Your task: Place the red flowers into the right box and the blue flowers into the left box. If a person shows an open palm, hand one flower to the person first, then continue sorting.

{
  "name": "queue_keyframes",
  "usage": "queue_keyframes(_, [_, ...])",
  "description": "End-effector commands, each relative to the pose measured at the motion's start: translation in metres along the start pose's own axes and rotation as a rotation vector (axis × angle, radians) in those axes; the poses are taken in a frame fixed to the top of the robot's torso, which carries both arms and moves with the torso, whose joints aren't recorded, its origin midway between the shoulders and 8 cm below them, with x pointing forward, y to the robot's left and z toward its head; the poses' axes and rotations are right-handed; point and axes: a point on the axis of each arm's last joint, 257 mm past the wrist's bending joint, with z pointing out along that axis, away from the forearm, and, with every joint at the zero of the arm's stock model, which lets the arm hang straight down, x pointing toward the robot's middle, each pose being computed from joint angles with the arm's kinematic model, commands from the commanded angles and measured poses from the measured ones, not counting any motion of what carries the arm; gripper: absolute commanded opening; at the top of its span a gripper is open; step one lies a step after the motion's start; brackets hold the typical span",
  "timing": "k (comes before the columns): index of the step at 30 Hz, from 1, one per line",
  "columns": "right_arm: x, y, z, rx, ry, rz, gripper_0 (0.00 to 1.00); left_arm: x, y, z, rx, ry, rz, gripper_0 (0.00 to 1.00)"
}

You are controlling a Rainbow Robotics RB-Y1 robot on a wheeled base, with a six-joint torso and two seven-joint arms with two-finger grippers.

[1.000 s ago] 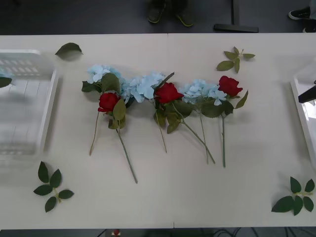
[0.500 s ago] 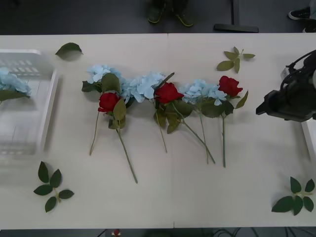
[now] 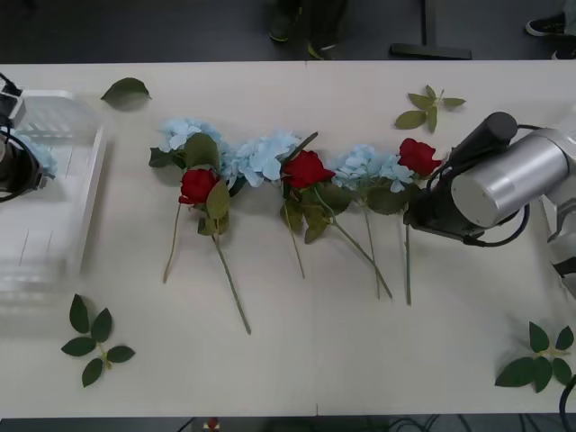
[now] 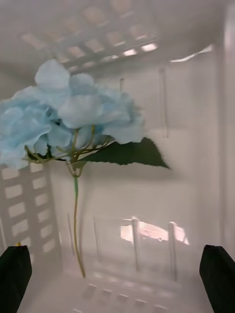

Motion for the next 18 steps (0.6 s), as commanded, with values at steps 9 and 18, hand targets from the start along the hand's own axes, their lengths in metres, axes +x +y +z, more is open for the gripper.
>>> queue_keyframes(9, [-0.023, 0.036, 0.025, -0.043, -0.129, -0.044, 0.83, -0.021, -0.081, -0.048, 0.214, -0.085, 0.080, 1.00])
queue_keyframes(18, [-0.015, 0.041, 0.042, -0.053, -0.132, -0.059, 0.79, -0.027, -0.152, -0.053, 0.342, -0.111, 0.033, 1.00])
